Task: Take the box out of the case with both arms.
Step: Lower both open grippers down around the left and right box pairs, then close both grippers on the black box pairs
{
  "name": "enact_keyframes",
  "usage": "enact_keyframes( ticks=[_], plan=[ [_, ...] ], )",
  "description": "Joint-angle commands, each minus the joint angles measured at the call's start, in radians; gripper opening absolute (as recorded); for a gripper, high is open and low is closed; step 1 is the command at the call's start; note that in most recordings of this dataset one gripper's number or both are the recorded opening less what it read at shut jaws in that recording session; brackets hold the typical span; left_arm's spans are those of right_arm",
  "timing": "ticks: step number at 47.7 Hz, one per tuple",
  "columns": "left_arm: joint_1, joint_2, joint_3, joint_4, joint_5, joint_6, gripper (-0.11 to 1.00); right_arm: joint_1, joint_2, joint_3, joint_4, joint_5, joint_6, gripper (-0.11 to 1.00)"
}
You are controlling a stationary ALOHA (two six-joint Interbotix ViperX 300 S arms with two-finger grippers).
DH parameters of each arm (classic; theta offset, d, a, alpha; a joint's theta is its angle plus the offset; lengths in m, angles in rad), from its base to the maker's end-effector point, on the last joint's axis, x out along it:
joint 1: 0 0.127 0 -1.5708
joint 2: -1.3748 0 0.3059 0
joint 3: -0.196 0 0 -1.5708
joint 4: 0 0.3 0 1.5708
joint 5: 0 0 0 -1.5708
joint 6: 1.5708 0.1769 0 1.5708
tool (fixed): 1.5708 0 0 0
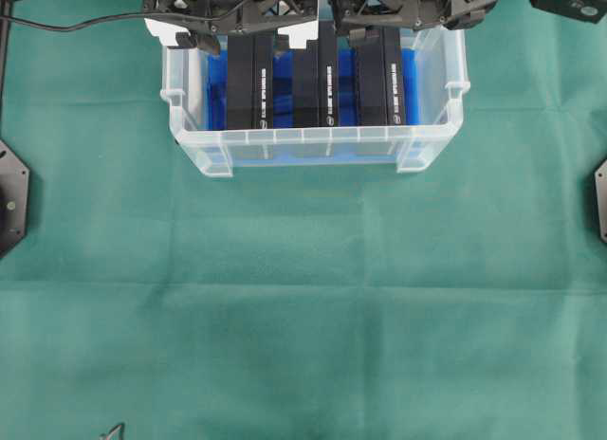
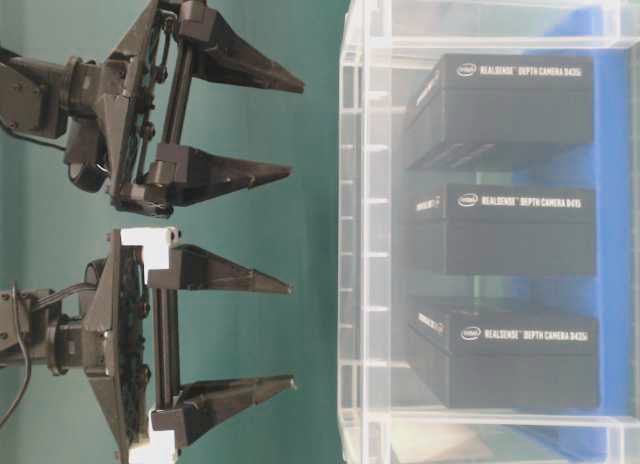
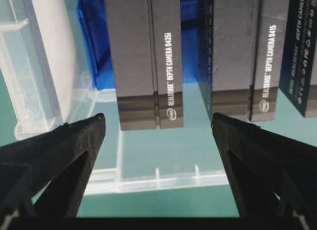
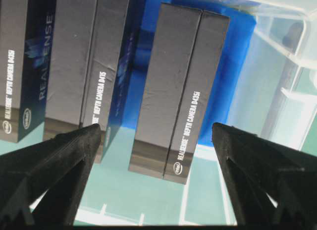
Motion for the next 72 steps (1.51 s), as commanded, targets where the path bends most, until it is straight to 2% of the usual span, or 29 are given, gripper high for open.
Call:
enact_keyframes(
  ticks=[1,7,18,27,36,72],
  plan=[
    [0.002,-0.017,-0.005,0.015,-0.006,-0.002,0.89,0.005,-0.009,-0.002,-0.003,-0.008,0.011,0.97],
    [0.002,-0.018,0.018,0.034,-0.038,-0.003,0.89,0.006,-0.005,0.026,-0.003,-0.014,0.011,0.97],
    [0.002,-0.018,0.112,0.035,-0.150,-0.006,0.89,0.008,-0.002,0.077,-0.003,-0.092,0.012,0.97],
    [0.005,-0.029,0.183,0.035,-0.233,-0.046,0.89,0.008,0.009,0.114,-0.003,-0.141,0.011,0.97],
    [0.009,-0.028,0.235,0.035,-0.259,-0.049,0.89,0.008,0.018,0.150,-0.003,-0.184,0.009,0.97],
    [0.025,0.012,0.298,0.031,-0.354,-0.035,0.89,0.006,0.049,0.239,-0.003,-0.272,0.009,0.97]
  ],
)
